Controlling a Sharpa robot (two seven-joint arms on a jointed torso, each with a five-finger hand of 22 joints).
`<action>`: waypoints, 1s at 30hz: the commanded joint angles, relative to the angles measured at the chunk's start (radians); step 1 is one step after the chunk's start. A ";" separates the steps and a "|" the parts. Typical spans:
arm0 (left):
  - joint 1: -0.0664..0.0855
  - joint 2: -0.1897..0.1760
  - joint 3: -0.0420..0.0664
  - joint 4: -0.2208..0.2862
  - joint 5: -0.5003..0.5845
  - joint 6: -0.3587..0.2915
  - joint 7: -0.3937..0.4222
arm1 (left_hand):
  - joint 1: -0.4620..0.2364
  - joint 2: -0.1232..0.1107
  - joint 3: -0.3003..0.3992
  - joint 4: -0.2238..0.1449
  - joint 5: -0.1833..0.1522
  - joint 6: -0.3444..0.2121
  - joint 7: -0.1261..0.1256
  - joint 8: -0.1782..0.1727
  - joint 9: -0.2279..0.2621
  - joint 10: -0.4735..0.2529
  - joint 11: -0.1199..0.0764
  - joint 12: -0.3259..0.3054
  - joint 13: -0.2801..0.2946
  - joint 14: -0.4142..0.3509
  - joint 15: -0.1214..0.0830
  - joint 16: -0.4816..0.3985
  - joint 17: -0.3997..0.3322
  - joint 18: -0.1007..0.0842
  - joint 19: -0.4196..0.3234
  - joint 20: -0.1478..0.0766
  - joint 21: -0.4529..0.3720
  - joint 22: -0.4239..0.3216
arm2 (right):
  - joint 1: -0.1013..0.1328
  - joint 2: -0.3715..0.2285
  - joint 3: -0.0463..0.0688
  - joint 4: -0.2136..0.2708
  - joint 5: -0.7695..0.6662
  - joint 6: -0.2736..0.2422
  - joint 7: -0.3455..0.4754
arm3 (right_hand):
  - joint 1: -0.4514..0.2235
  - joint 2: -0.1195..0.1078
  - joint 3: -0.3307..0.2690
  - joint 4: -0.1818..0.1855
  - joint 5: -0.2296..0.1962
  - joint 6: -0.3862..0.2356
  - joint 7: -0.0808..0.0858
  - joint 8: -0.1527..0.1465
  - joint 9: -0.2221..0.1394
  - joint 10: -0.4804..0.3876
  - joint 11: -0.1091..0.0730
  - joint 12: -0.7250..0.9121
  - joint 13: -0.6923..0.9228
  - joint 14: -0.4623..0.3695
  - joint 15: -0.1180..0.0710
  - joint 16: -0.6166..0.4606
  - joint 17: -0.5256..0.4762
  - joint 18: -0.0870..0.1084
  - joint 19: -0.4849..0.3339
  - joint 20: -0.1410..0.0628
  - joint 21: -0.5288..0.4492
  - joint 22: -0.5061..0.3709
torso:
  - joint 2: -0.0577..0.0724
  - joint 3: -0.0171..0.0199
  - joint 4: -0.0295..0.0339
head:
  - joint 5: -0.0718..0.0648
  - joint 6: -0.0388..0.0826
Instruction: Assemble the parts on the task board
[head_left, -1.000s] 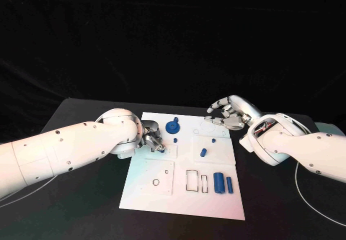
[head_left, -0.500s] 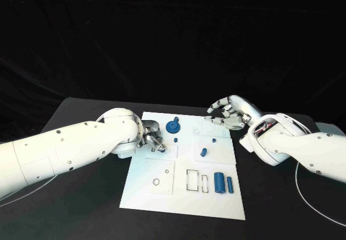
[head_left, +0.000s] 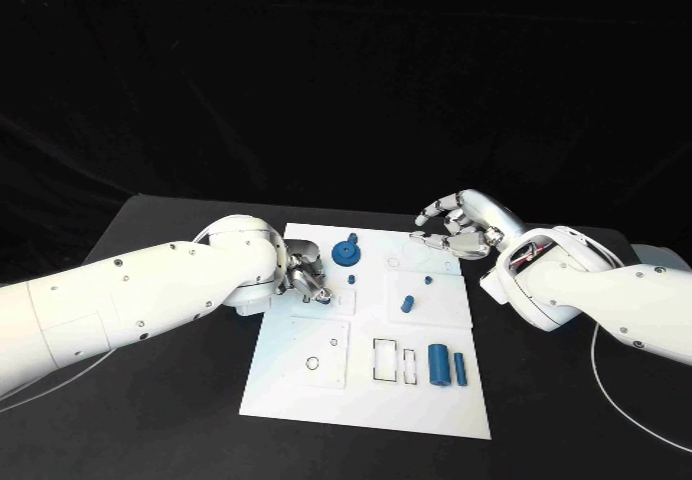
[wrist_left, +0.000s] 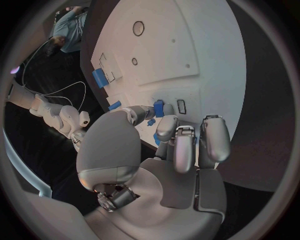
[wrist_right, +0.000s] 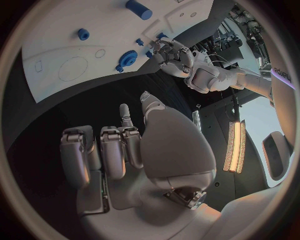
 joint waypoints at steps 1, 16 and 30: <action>-0.005 0.002 -0.004 0.001 0.000 0.044 -0.006 | -0.001 0.006 0.215 -0.218 0.006 0.003 -0.008 0.007 0.002 0.005 0.001 0.007 0.002 0.104 -0.009 0.005 0.263 -0.006 0.008 -0.001 0.007 0.001 | -0.001 0.000 0.000 0.001 -0.012 0.011 -0.001 | -0.004 0.003 -0.007 0.000 0.006 -0.007 0.001 0.003 0.001 0.043 -0.007 -0.005 0.192 0.088 -0.007 -0.005 0.187 -0.006 0.086 -0.008 -0.003 0.240 | 0.000 -0.0003 -0.0002 | -0.002 0.001; -0.005 0.007 -0.004 -0.007 0.011 0.047 -0.009 | -0.045 0.022 0.185 -0.187 -0.011 0.004 -0.020 0.020 0.017 0.019 -0.007 0.013 0.005 0.104 -0.014 0.006 0.263 -0.006 0.007 -0.002 0.005 0.001 | -0.001 -0.002 0.000 0.003 -0.012 0.009 -0.003 | -0.004 0.003 -0.007 0.000 0.006 -0.007 0.001 0.003 0.001 0.043 -0.007 -0.005 0.192 0.088 -0.007 -0.005 0.187 -0.006 0.086 -0.008 -0.003 0.240 | 0.000 0.0002 0.0003 | -0.001 -0.001; -0.005 0.017 -0.004 -0.022 0.018 0.062 -0.011 | -0.096 0.035 0.090 -0.133 -0.028 0.016 -0.034 0.022 0.025 0.028 -0.017 0.025 0.017 0.104 -0.023 0.006 0.263 -0.007 0.010 -0.009 0.001 0.003 | -0.001 -0.004 0.000 0.004 -0.012 0.010 -0.004 | -0.006 0.003 -0.008 0.000 0.006 -0.009 0.001 0.005 0.004 0.041 -0.007 -0.007 0.190 0.088 -0.008 -0.006 0.185 -0.006 0.085 -0.009 -0.005 0.239 | 0.001 0.0000 -0.0005 | -0.003 -0.007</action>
